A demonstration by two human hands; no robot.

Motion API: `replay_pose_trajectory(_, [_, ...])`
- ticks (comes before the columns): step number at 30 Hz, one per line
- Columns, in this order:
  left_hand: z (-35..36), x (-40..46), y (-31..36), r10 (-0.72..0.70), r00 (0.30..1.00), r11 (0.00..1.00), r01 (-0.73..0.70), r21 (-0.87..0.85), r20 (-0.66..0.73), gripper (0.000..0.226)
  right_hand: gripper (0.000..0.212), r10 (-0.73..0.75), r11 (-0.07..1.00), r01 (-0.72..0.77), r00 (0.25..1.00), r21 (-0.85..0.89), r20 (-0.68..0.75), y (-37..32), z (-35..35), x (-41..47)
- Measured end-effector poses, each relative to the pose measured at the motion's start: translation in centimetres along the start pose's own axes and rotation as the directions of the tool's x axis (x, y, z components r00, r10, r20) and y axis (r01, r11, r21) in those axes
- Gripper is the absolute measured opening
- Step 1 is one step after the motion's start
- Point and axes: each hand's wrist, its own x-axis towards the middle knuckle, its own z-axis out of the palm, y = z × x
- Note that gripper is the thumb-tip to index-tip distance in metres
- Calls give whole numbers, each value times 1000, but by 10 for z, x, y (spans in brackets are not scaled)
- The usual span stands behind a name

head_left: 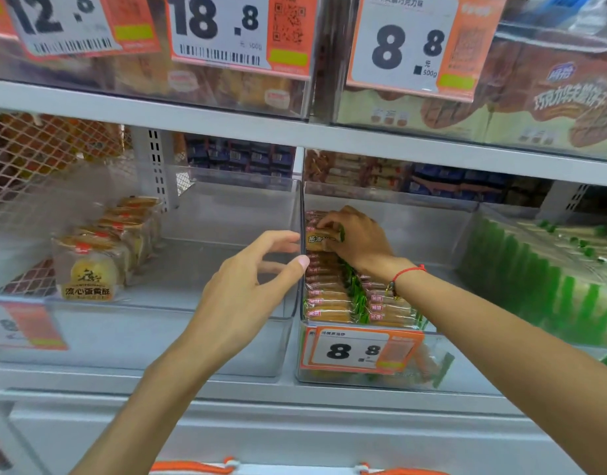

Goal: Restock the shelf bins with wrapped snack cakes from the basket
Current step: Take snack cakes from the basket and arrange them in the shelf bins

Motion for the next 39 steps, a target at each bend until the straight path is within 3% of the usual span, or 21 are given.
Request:
replay_pose_trajectory(5, [1,-1,4,-12,1000,999,13,32,-18,41,32,7,1000,-6,992,-10,129,-2,-8,5])
replay_pose_trajectory(9, [0,-3,8,-21,999,995,25,99,-37,35,63,28,997,-50,944,59,329,-4,-27,1])
replay_pose_trajectory(12, [1,-5,14,-36,997,983,48,180,-66,29,76,18,997,-46,922,61,386,-8,-50,-19])
replay_pose_trajectory(17, [5,-12,22,-44,989,950,85,299,-141,34,51,-19,993,-22,942,117,336,-20,-86,-76])
replay_pose_trajectory(20, [5,-18,26,-54,975,956,113,271,-216,43,30,-41,972,-16,970,234,240,-37,-107,-115])
replay_pose_trajectory(23, [10,-42,32,100,939,966,-14,257,-328,36,17,-67,962,32,991,272,119,-48,-119,-154])
replay_pose_trajectory(25, [15,-69,32,210,912,946,-99,309,-351,29,17,-87,965,49,987,257,137,-51,-117,-180])
replay_pose_trajectory(27, [20,-100,24,254,907,920,-119,374,-335,24,16,-97,978,42,960,207,262,-51,-104,-204])
replay_pose_trajectory(30, [29,-142,0,227,957,856,-106,506,-184,22,26,-77,997,59,848,52,525,-51,-74,-238])
replay_pose_trajectory(34, [45,-192,-42,23,989,759,-110,641,143,28,33,-8,992,94,716,-84,698,-50,-25,-282])
replay_pose_trajectory(37, [58,-221,-65,-164,919,704,-145,695,358,39,34,37,986,103,618,-128,785,-54,11,-316])
replay_pose_trajectory(39, [64,-239,-83,-289,807,694,-193,693,515,52,33,52,985,109,545,-132,837,-56,31,-336])
